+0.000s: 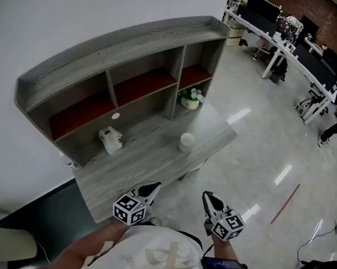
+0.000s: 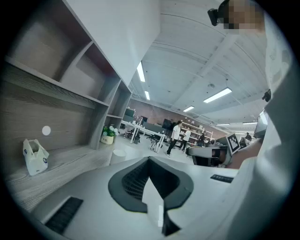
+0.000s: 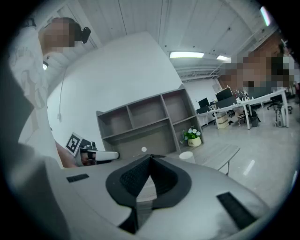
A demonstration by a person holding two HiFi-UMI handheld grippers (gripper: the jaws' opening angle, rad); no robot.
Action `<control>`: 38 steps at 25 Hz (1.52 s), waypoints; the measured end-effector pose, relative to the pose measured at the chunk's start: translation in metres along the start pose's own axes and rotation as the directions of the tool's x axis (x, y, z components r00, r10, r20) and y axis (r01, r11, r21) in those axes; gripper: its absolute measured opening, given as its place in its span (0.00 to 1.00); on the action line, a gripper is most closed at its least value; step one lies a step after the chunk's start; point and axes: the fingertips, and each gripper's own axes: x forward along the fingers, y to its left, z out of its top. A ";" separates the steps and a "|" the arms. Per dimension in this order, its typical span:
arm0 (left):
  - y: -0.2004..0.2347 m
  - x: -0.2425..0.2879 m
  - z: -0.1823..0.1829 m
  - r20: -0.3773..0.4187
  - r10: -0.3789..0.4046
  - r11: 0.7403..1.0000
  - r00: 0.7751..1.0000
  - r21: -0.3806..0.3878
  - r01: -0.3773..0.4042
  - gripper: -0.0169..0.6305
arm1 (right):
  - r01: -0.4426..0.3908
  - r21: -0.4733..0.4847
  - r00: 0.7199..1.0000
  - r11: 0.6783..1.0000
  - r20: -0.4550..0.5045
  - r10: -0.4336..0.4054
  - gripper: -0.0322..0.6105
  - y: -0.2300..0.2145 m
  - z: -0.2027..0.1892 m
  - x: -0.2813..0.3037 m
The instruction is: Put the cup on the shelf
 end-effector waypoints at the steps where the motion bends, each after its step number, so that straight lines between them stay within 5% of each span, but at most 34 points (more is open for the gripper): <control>1: -0.001 -0.001 -0.001 -0.001 0.000 1.000 1.000 0.001 0.000 0.03 | 0.001 0.000 1.000 1.000 0.001 -0.001 0.05 0.000 -0.001 -0.002; 21: -0.026 0.015 -0.008 -0.012 0.005 1.000 1.000 -0.002 -0.005 0.03 | 0.066 0.064 0.998 0.996 0.012 -0.067 0.05 -0.023 -0.014 -0.032; 38: 0.007 0.021 -0.006 -0.017 0.007 1.000 1.000 -0.011 -0.007 0.03 | 0.120 0.065 0.992 0.991 0.023 -0.121 0.05 -0.037 -0.002 -0.003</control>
